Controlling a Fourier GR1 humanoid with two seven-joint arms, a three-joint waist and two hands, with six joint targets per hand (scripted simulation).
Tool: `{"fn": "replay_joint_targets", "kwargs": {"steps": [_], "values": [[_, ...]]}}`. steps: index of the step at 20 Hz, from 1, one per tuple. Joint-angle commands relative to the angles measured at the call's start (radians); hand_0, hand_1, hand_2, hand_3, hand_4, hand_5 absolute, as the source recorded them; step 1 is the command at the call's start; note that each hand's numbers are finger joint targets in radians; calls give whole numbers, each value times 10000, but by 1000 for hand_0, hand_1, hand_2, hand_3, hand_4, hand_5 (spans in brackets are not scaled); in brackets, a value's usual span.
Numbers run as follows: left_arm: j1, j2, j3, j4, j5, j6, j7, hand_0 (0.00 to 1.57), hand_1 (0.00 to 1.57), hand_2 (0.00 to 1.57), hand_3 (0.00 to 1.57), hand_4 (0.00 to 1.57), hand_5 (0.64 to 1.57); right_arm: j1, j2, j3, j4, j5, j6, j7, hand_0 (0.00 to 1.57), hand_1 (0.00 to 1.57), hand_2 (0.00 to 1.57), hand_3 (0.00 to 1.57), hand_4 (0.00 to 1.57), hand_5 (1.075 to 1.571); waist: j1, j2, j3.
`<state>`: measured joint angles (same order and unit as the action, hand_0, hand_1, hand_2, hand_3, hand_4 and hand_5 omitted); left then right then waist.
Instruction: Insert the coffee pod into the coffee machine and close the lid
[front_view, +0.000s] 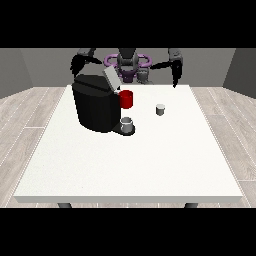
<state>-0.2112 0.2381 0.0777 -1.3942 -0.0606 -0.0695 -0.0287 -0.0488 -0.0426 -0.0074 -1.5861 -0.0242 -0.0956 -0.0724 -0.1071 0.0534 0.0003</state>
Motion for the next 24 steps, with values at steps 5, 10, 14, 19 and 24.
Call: {"fn": "replay_joint_targets", "kwargs": {"steps": [5,10,14,19,24], "values": [[-1656,1152,985,2600,-87,-512,-67,0,0,0,0,0,1571,-52,149,432,-468,19,141,-272,0,0,0,0,168,1571,-758,938,-6],[-2434,744,821,3959,-693,188,-263,0,0,0,0,0,1571,-625,164,472,-600,216,-174,348,0,0,0,0,233,1571,-797,1164,-7],[-2786,1018,557,4141,-1146,109,-419,0,0,0,0,0,1571,-1096,232,-149,557,-160,-75,-846,0,0,0,0,259,1571,-433,1875,0],[-3163,1346,380,5308,-1692,-201,-662,0,0,113,0,0,1571,-1320,252,18,409,67,-358,156,0,0,0,0,358,1571,-397,1602,-4],[-3459,700,-243,5442,-2426,255,-175,223,223,529,222,0,1571,-1294,312,46,1436,406,-698,0,0,0,0,0,371,1571,-174,1267,-2]]}}
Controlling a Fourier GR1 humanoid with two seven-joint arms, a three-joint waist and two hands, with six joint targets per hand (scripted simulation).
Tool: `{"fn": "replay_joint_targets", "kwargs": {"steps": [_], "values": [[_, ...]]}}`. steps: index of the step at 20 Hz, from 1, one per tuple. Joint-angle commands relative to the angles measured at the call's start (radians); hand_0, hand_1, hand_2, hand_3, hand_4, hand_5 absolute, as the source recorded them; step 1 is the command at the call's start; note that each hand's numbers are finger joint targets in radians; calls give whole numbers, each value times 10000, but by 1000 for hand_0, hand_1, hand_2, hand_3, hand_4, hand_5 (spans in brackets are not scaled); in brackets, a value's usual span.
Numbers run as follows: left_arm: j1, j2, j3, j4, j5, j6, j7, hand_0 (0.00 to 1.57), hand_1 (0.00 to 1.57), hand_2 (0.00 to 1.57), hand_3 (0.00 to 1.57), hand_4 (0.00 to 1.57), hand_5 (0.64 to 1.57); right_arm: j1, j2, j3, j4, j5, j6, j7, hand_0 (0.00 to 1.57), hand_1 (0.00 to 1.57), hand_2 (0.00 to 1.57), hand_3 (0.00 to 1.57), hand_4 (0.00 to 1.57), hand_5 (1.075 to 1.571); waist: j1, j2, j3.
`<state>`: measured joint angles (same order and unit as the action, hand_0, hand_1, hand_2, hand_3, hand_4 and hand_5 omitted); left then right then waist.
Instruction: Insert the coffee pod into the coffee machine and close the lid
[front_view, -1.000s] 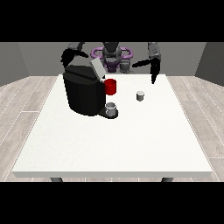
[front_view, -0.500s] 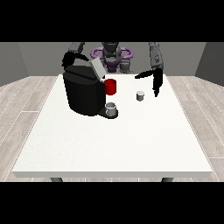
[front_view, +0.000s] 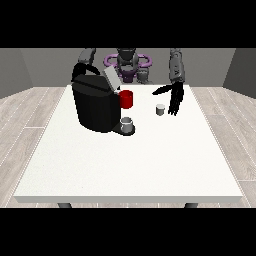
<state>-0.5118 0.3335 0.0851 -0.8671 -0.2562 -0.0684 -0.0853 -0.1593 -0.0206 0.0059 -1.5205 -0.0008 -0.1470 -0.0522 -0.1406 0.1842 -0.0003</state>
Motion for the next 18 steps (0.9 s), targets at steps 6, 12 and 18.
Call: {"fn": "replay_joint_targets", "kwargs": {"steps": [6,12,18], "values": [[-426,506,-207,1141,-1038,245,-253,615,615,738,477,0,1571,-273,-364,-306,875,115,136,-36,0,0,0,0,424,1571,96,248,2],[-655,538,-433,2093,-1879,920,-612,536,536,692,440,0,1571,43,-227,207,13,292,196,420,0,0,0,0,427,1571,-635,155,-2],[-1081,371,-380,2424,-2388,1773,-1083,719,719,851,619,151,1571,-446,-98,-23,469,258,-42,473,0,0,0,0,453,1571,-274,250,-1]]}}
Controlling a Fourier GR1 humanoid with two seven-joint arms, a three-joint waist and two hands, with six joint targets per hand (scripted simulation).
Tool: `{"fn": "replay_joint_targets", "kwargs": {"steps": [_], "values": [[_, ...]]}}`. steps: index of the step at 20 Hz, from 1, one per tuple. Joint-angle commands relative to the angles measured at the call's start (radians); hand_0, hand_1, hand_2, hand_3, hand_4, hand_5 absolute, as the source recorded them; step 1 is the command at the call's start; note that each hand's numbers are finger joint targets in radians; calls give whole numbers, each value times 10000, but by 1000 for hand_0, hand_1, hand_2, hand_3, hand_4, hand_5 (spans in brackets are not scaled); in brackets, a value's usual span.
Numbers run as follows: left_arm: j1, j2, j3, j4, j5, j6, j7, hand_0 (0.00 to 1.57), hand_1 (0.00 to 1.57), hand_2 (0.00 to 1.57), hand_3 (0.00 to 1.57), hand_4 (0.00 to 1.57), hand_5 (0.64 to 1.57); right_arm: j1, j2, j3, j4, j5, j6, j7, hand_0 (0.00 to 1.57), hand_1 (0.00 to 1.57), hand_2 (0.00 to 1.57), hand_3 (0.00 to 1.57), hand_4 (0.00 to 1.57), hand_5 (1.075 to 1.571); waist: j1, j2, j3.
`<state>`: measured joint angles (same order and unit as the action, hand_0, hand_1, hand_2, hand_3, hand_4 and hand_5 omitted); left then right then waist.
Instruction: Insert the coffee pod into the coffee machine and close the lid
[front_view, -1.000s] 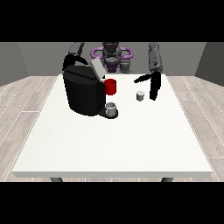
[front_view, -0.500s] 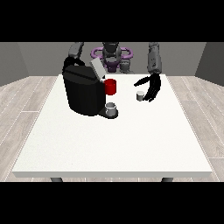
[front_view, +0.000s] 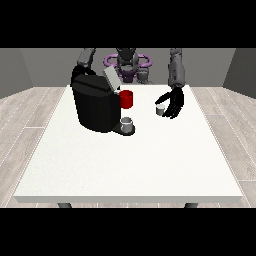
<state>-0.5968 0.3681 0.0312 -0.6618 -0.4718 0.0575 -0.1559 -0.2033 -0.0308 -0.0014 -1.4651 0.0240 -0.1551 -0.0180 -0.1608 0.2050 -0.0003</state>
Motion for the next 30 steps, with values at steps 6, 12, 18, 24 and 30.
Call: {"fn": "replay_joint_targets", "kwargs": {"steps": [6,12,18,24,30], "values": [[-230,-411,-7,811,-840,1528,-554,836,836,974,748,380,1571,-207,-283,-245,112,-185,290,173,0,0,0,0,487,1571,-67,102,0],[-667,304,-204,1117,-1416,1188,-649,970,970,1054,793,319,1571,-506,-185,-450,304,-346,266,-419,0,0,0,0,492,1571,-50,444,3],[-904,137,-70,1184,-1336,852,-1338,1317,1317,1430,1407,548,1571,-50,23,-360,414,-287,52,-173,0,0,0,0,487,1571,-35,80,1],[-1709,-80,-300,428,-1296,-211,-1048,1388,1388,1408,1353,583,1571,33,-125,-681,1393,-444,238,-728,0,0,0,0,430,1571,240,-634,9],[-2062,14,-373,66,-1421,-800,-1243,1256,1256,1331,1292,545,1571,-143,95,-609,1630,-551,157,-553,0,0,0,0,505,1571,332,-849,5]]}}
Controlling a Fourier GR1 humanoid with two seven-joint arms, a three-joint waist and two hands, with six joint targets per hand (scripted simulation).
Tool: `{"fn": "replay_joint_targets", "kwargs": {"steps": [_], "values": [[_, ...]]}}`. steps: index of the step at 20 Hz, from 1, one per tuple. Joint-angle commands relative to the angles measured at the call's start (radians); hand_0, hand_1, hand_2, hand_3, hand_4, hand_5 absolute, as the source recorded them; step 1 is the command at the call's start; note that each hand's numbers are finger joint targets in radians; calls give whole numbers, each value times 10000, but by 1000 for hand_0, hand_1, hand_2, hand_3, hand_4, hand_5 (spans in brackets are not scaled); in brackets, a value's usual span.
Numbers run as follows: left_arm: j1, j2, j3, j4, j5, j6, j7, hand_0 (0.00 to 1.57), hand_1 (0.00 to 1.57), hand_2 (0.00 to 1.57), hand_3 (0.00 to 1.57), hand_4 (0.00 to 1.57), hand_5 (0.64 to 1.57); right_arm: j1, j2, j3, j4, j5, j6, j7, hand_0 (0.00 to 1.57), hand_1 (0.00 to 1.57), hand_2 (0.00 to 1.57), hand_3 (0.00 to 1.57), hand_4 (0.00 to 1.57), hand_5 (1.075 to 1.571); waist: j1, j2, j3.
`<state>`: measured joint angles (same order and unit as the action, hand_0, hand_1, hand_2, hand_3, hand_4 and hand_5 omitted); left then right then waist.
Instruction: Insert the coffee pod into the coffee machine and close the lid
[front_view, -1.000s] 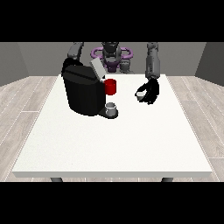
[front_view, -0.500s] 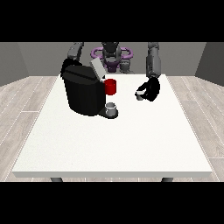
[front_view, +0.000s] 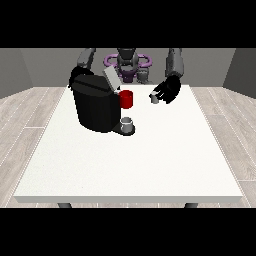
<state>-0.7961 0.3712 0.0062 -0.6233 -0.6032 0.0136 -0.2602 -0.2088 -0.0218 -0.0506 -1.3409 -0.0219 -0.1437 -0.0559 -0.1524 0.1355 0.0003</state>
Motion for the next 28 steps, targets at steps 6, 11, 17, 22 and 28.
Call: {"fn": "replay_joint_targets", "kwargs": {"steps": [6,11,17,22,28], "values": [[-658,426,336,-270,-37,-663,-219,1256,1256,1331,1292,545,1571,-496,7,121,189,55,38,5,0,0,0,0,443,1571,-122,170,-5],[-1441,186,476,-381,157,-1458,987,1253,1253,1328,1281,537,1571,118,207,697,336,41,-77,-217,0,0,0,0,497,1571,-371,-455,-1],[-2641,1055,1222,-276,511,-1888,1145,1272,1272,1307,1244,512,1571,-349,166,349,97,-167,400,-546,0,0,0,0,489,1571,-905,206,-2],[-3354,956,1102,-407,216,-1655,1437,1282,1282,1332,1269,479,1571,-1354,-396,39,-72,-340,461,194,0,0,0,0,494,1571,-1106,642,0],[-3575,500,898,-232,-149,-1267,1878,1262,1262,1313,1244,507,1571,-1054,208,984,-281,252,-489,366,0,0,0,0,509,1571,-1267,684,-1]]}}
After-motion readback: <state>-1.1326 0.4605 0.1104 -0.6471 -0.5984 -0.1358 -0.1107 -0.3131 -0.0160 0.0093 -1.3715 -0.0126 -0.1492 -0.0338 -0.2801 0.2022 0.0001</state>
